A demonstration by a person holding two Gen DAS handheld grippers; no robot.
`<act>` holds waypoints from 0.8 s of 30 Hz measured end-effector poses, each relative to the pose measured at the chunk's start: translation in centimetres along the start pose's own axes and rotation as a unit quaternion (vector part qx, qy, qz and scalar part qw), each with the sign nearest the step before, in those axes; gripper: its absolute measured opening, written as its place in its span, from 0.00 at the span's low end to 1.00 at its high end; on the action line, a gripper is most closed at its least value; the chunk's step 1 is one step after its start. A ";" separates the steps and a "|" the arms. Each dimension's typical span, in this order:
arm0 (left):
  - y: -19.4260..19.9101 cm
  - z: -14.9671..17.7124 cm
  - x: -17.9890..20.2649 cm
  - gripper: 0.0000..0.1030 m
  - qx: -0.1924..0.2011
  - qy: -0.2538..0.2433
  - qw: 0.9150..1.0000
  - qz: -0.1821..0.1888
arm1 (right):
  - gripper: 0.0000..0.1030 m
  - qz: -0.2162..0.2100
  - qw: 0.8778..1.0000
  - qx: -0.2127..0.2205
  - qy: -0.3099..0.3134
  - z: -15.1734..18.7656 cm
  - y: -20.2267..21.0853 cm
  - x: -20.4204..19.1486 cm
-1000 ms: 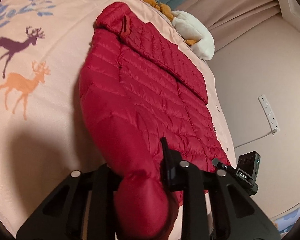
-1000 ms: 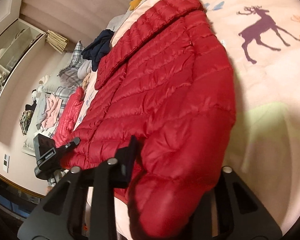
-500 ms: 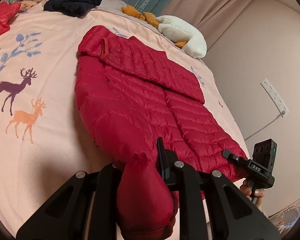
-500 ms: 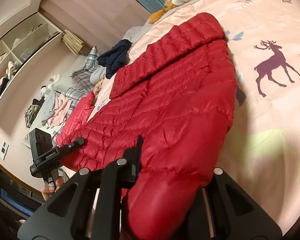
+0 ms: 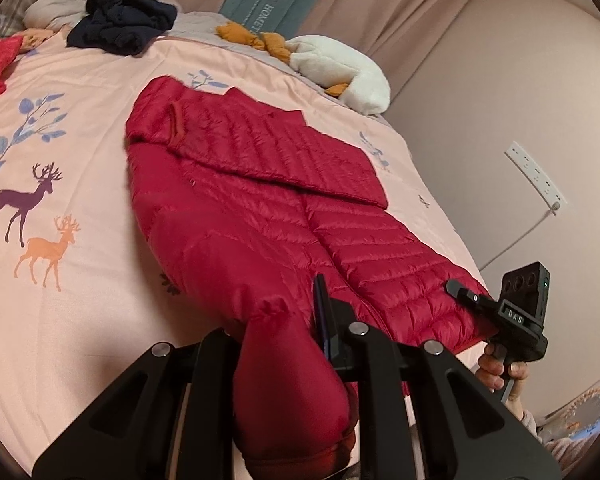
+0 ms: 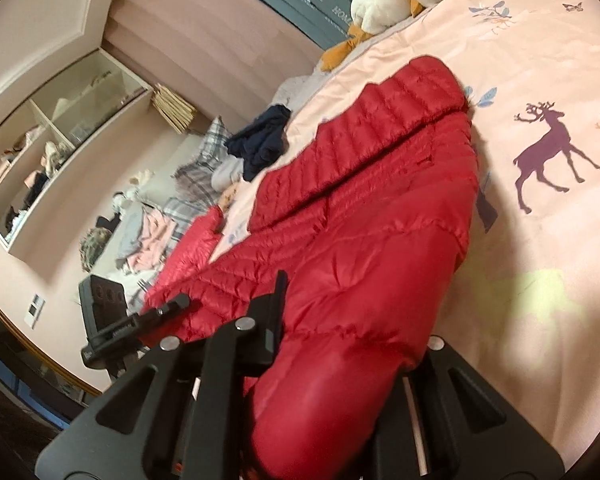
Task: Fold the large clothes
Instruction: 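Close both tools on the red jacket hem, then lift the held hem with both tools and fold it toward the collar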
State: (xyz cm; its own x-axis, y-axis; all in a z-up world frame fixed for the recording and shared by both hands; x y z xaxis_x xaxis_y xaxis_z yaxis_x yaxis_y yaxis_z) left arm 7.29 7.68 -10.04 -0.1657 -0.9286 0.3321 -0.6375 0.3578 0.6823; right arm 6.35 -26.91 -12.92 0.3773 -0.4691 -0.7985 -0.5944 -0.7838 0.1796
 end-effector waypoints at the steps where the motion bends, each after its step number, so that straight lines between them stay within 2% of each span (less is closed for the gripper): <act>1: 0.2 -0.1 0.2 0.17 0.002 -0.003 1.000 0.002 | 0.13 -0.002 1.000 0.002 0.001 -0.1 0.3 -0.1; 8: 1.6 -0.8 0.9 0.17 0.017 -0.015 1.000 0.015 | 0.13 -0.012 0.999 -0.001 0.030 -0.4 1.2 -2.0; 24: 3.6 -3.1 1.8 0.17 0.050 -0.039 0.998 0.015 | 0.13 -0.057 0.995 0.009 0.079 -1.0 2.6 -5.6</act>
Point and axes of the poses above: each gripper's, at about its wrist camera, not at the fingertips, and y roughly against the way its jaws point, x to its right, z to its underside, the point moved 2 cm from there along -y, roughly the way its jaws point, and after that the axes turned 15 degrees about -z, right-handed, at the moved point
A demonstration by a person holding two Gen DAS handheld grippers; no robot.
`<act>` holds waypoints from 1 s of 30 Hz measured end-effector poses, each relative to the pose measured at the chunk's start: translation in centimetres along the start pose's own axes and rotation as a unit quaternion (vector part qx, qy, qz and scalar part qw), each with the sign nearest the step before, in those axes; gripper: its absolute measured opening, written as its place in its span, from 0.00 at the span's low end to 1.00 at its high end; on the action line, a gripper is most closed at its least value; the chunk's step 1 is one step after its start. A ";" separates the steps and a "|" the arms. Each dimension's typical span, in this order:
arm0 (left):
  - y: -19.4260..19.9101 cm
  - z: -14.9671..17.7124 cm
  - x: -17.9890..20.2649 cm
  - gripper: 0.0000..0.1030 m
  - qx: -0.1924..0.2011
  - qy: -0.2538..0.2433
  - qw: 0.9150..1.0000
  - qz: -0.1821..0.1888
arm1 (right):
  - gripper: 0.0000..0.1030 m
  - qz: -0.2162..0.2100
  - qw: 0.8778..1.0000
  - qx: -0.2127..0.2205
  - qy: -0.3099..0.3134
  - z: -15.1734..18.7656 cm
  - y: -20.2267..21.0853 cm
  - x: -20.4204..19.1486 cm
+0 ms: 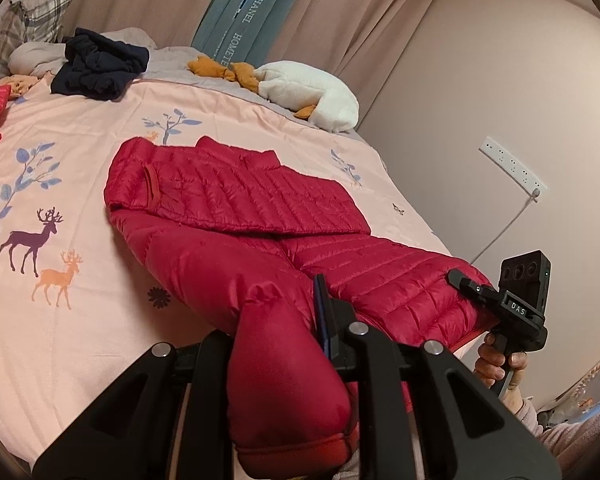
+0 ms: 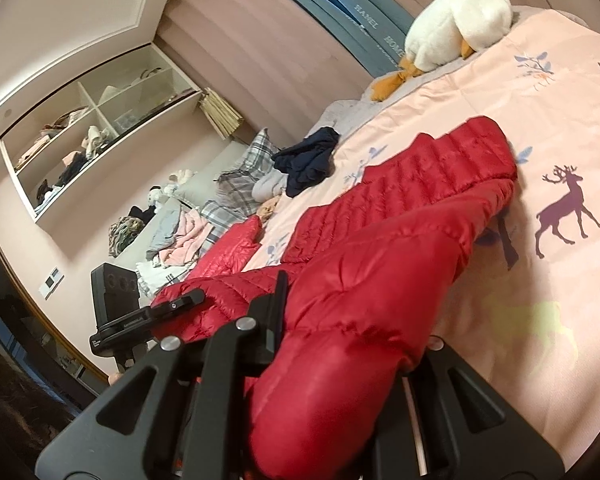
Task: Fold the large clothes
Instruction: 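Lift the held hem with both tools and fold it toward the collar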
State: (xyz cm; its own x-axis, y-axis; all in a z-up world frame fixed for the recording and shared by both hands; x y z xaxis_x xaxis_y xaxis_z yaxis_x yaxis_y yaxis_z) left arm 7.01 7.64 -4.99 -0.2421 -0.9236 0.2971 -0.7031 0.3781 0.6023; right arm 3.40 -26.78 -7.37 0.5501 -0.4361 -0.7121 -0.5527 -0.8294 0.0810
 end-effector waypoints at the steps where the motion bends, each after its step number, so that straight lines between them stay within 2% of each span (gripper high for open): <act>1: 0.1 0.0 0.0 0.17 0.002 -0.001 1.000 0.000 | 0.13 -0.003 1.000 0.000 0.004 0.0 0.1 -0.3; 30: 4.5 -2.8 1.6 0.17 0.078 -0.049 0.995 0.023 | 0.13 -0.093 0.993 0.034 0.072 -2.1 2.9 -5.5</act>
Point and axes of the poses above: each gripper's, at about its wrist camera, not at the fingertips, and y roughly against the way its jaws point, x to its right, z to its underside, the point moved 2 cm from there along -y, roughly the way its jaws point, and after that the axes turned 15 degrees about -z, right-handed, at the moved point
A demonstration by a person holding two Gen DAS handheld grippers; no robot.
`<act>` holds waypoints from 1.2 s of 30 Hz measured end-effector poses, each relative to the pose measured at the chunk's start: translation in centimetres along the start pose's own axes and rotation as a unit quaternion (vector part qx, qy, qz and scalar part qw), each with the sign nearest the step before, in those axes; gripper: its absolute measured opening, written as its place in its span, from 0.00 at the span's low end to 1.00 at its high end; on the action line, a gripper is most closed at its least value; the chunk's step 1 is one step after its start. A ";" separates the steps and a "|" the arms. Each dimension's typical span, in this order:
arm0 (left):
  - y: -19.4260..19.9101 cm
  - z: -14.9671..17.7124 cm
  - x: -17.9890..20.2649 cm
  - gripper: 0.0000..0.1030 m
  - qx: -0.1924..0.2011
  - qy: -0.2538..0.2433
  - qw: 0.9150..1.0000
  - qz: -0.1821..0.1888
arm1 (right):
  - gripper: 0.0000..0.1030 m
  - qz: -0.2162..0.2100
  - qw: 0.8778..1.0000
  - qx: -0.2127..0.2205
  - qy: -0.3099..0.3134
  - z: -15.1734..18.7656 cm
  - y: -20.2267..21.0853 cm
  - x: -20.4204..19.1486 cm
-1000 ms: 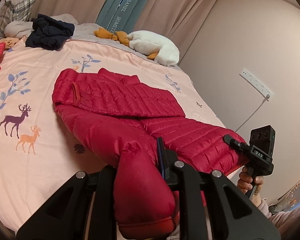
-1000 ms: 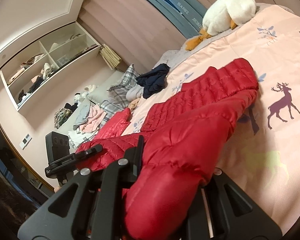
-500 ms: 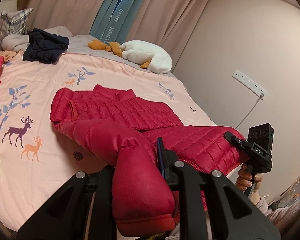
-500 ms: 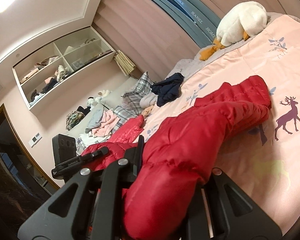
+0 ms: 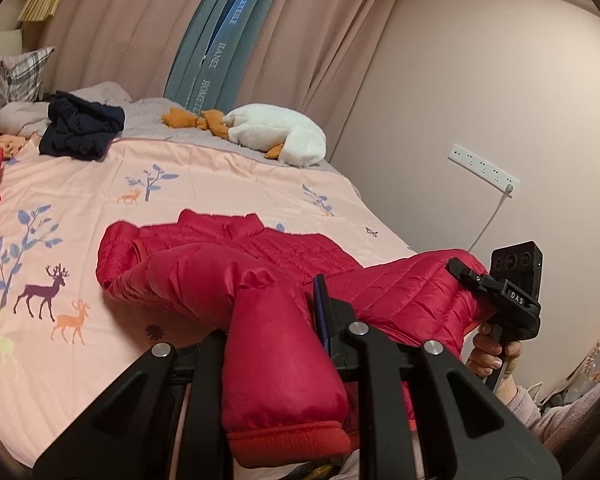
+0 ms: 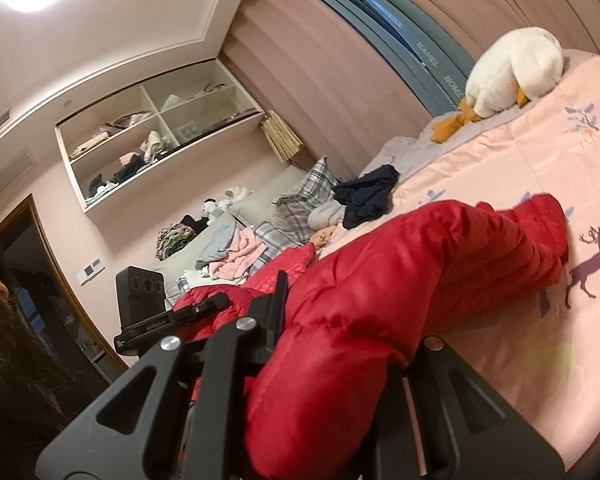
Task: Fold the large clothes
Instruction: 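Lift the held hem with both tools and fold it toward the collar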
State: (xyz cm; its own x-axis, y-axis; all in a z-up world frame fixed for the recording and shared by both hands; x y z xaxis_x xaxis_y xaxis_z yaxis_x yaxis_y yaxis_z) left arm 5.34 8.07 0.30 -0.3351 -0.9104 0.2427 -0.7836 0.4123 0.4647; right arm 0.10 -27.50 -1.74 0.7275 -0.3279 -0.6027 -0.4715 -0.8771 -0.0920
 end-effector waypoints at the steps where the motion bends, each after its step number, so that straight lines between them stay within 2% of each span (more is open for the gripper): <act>1: 0.1 -0.1 0.1 0.17 0.003 -0.002 1.000 0.001 | 0.13 -0.003 1.000 0.000 0.004 -0.1 0.0 -0.2; 9: 1.4 -0.9 0.4 0.17 0.025 -0.012 1.000 0.012 | 0.13 -0.023 0.999 0.007 0.028 -0.9 0.2 -1.5; 12: 0.7 -1.2 0.0 0.17 0.025 -0.009 1.000 0.008 | 0.13 -0.020 0.999 0.011 0.025 -1.1 0.2 -1.0; 19: -1.9 -1.2 -1.1 0.17 0.004 0.009 1.000 -0.021 | 0.14 0.012 1.000 0.017 -0.007 -1.6 -0.6 2.2; 36: -6.9 -2.1 -4.5 0.18 -0.025 0.059 0.995 -0.074 | 0.14 0.087 0.995 0.034 -0.036 -3.0 -2.0 8.1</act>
Point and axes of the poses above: each gripper's, at about its wrist camera, not at the fingertips, and y roughly against the way its jaws point, x to its right, z to its underside, the point moved 2 cm from there along -y, roughly the way its jaws point, and after that the axes turned 15 degrees about -z, right-handed, at the moved point
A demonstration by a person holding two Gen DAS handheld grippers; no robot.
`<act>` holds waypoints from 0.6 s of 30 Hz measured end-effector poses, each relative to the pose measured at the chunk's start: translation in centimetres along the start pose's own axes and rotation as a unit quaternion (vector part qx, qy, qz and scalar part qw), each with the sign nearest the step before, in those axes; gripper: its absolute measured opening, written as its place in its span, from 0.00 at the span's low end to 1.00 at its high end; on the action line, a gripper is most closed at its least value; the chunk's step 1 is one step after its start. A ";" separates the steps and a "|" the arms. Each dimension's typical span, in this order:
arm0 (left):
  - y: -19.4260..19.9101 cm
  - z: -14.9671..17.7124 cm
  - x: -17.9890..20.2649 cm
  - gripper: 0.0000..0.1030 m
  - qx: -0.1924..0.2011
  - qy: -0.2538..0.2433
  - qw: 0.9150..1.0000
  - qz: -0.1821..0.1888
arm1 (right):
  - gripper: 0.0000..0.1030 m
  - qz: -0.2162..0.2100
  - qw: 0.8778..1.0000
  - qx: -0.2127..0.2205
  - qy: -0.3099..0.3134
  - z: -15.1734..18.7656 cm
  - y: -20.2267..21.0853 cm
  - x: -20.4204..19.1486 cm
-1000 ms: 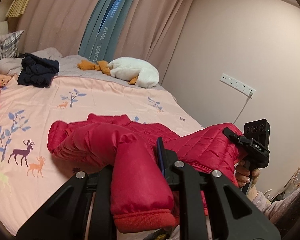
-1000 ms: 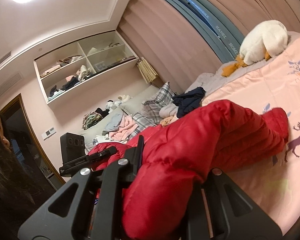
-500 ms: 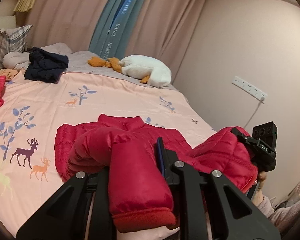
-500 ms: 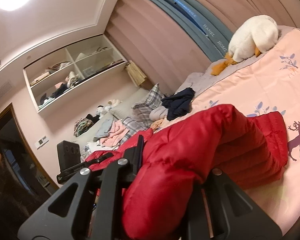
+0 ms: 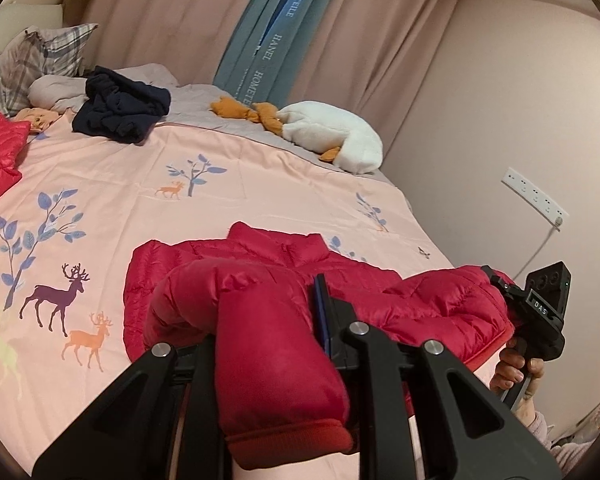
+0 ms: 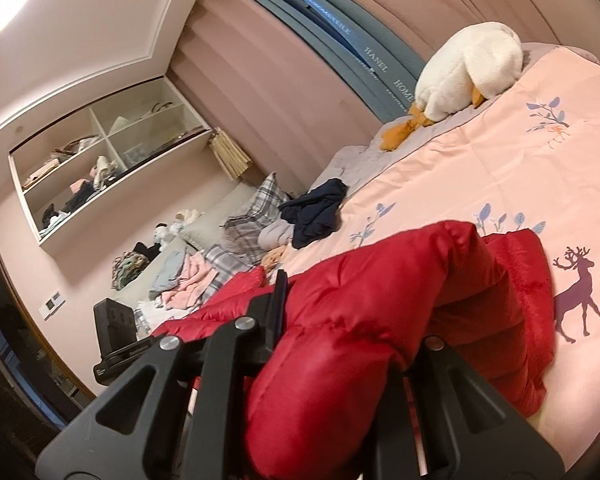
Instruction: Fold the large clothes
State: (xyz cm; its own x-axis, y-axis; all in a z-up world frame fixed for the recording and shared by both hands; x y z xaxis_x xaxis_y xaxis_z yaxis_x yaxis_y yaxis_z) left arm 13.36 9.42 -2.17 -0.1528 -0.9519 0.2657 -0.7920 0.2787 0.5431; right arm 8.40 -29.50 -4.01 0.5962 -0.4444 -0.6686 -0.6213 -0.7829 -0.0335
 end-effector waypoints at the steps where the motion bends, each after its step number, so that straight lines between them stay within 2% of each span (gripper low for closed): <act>1: -0.3 -0.1 -0.1 0.18 -0.001 0.000 1.000 -0.002 | 0.14 0.005 1.000 0.000 -0.002 -0.1 -0.1 0.3; 18: -4.1 -0.8 -0.7 0.18 -0.020 0.002 0.999 -0.027 | 0.14 0.050 0.999 -0.005 -0.010 -0.7 -1.9 3.9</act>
State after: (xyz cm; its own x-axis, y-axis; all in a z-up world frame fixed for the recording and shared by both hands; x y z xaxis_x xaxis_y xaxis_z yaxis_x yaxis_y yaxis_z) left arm 17.15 9.04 -3.93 -0.1088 -0.9651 0.2383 -0.7741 0.2327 0.5887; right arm 12.27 -30.08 -5.99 0.5213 -0.5113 -0.6832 -0.6721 -0.7393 0.0405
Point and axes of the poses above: each gripper's, at about its wrist camera, not at the fingertips, and y roughly against the way its jaws point, x to its right, z to its underside, the point moved 2 cm from there along -y, roughly the way its jaws point, and after that the axes turned 15 degrees about -z, right-handed, at the moved point
